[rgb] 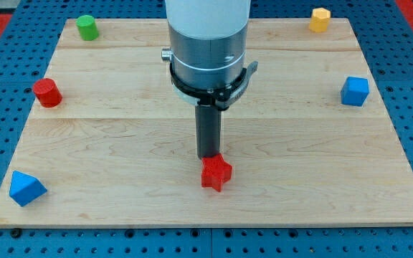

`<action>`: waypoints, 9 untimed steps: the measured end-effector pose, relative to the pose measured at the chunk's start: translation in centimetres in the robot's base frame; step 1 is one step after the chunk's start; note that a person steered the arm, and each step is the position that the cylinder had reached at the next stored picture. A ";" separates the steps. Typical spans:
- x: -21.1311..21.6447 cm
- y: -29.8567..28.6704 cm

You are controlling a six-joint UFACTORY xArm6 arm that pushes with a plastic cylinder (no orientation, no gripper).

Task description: Push the green star slightly towards the bottom right of the board

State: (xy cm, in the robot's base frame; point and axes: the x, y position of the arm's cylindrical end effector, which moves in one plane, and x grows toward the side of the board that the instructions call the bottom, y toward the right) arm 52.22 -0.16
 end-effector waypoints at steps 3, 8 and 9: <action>-2.7 -0.2; -19.9 6.4; -19.2 8.8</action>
State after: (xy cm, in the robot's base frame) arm 33.03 8.59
